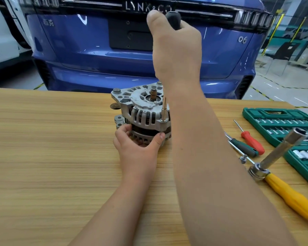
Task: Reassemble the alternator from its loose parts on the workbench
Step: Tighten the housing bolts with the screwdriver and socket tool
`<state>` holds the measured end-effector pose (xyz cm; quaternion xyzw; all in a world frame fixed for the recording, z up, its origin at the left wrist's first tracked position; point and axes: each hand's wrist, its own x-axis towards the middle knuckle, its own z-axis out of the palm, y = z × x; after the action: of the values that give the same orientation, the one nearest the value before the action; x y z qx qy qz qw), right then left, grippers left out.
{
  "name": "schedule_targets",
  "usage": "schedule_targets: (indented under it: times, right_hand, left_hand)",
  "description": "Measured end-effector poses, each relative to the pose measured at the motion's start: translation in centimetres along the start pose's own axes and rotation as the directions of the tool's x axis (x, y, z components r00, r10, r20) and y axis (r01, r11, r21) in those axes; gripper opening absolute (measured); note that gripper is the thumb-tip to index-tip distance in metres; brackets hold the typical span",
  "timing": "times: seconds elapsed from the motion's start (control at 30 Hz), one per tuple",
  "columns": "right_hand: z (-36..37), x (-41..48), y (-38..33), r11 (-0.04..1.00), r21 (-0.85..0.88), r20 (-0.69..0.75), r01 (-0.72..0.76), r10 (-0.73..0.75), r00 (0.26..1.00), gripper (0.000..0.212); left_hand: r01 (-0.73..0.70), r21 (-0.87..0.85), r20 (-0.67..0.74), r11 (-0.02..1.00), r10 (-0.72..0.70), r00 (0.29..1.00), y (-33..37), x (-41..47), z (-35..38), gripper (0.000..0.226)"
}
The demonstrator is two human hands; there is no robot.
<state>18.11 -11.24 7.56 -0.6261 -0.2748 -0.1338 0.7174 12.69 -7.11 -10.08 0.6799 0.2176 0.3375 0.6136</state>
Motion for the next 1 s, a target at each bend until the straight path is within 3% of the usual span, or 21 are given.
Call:
schedule_targets:
  times: [0.17, 0.3, 0.4, 0.47, 0.53, 0.6, 0.67, 0.73, 0.9, 1.0]
  right_hand:
    - [-2.6, 2.1, -1.5, 0.972, 0.231, 0.106, -0.053, 0.029, 0.994, 0.036]
    - [-4.9, 3.2, -0.7, 0.989, 0.094, 0.095, -0.113, 0.104, 0.990, 0.035]
    - [-6.4, 3.5, 0.5, 0.983, 0.082, 0.063, -0.162, 0.157, 0.986, 0.036]
    - [-6.9, 3.6, 0.5, 0.977, 0.123, 0.066, -0.172, 0.165, 0.984, 0.036]
    - [-6.8, 3.6, 0.6, 0.964, 0.185, 0.061, -0.193, 0.185, 0.981, 0.035]
    - [-6.1, 3.2, 0.8, 0.930, 0.278, 0.100, -0.239, 0.220, 0.970, 0.036]
    - [-5.0, 2.7, 0.9, 0.886, 0.358, 0.190, -0.293, 0.238, 0.952, 0.038]
    - [-3.9, 2.1, 1.1, 0.865, 0.376, 0.277, -0.331, 0.236, 0.931, 0.038]
    - [-2.4, 1.4, 1.1, 0.917, 0.277, 0.345, -0.287, 0.184, 0.920, 0.039]
    - [-3.0, 1.9, 0.3, 0.896, 0.351, 0.325, -0.270, 0.154, 0.933, 0.038]
  left_hand:
    - [-0.081, 0.208, 0.021, 0.975, 0.078, 0.997, -0.8, 0.0, 0.4, 0.089]
    - [-0.143, 0.260, 0.090, 0.955, 0.124, 0.988, -0.7, 1.1, -1.0, 0.107]
    - [-0.246, 0.332, 0.185, 0.910, 0.193, 0.964, -1.2, 2.9, -3.5, 0.095]
    - [-0.249, 0.297, 0.141, 0.922, 0.216, 0.966, -1.7, 3.9, -5.2, 0.078]
    - [-0.177, 0.120, 0.020, 0.977, 0.176, 0.984, -1.5, 4.4, -5.7, 0.058]
    - [-0.104, -0.061, 0.080, 0.993, 0.109, 0.991, -0.9, 4.1, -4.8, 0.048]
    - [-0.082, -0.082, 0.224, 0.993, 0.099, 0.970, -0.5, 3.3, -3.5, 0.057]
    - [-0.102, -0.053, 0.272, 0.993, 0.112, 0.956, -0.7, 3.1, -2.8, 0.075]
    - [-0.125, -0.026, 0.223, 0.992, 0.128, 0.966, -1.1, 3.5, -2.9, 0.090]
    - [-0.139, 0.014, 0.130, 0.990, 0.136, 0.982, -1.2, 3.0, -2.4, 0.090]
